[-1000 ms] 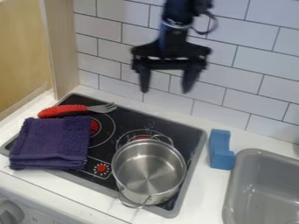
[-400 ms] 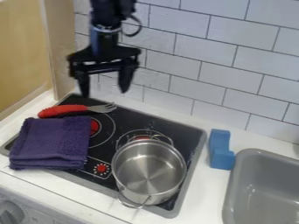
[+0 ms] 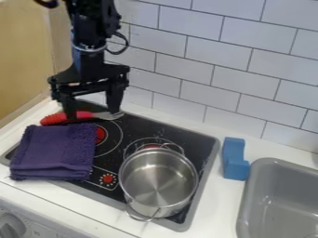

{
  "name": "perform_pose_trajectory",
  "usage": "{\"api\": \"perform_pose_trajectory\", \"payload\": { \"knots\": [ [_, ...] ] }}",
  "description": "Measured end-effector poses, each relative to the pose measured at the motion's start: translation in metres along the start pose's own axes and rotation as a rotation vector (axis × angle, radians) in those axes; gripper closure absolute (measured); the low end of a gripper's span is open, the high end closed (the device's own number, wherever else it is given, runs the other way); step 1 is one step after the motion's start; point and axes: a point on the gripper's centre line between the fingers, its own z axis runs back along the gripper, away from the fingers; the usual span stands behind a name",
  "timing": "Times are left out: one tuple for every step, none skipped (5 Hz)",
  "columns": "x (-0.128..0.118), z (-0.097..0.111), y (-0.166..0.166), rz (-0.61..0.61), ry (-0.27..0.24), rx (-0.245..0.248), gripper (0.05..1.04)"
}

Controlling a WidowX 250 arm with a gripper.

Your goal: Put the purple fabric on the right burner

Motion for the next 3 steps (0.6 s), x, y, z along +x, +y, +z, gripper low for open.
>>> {"api": "perform_pose_trajectory", "payload": {
  "knots": [
    [-0.007,-0.006,0.017,0.036,0.026,0.009,0.085],
    [-0.003,0.003,0.023,0.098,-0.003,-0.01,0.085],
    [-0.004,-0.002,0.033,0.235,-0.015,0.024,0.085]
  ]
}}
